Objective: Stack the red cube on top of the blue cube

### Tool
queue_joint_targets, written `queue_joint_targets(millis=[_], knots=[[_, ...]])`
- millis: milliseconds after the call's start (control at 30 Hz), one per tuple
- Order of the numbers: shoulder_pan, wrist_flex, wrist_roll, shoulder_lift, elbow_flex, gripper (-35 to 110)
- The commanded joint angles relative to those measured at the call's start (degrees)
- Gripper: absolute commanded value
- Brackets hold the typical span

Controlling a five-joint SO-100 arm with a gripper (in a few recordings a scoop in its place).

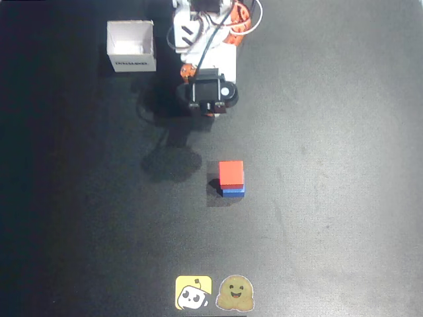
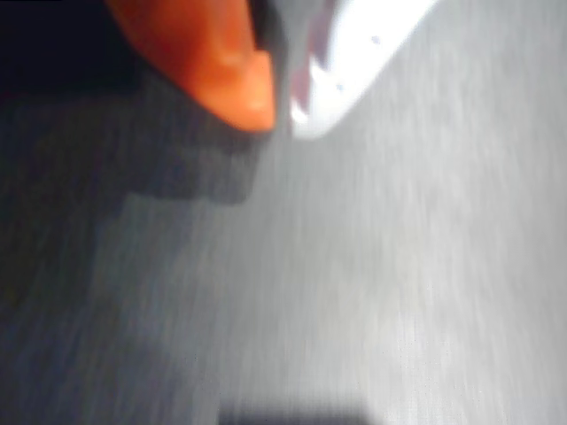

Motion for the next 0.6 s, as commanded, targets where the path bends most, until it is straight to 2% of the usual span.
queue_joint_targets(millis=[0,567], knots=[[0.6,2.2,-0.2,0.4,-0.3,0],[1.3,5.0,-0.1,0.4,-0.3,0]])
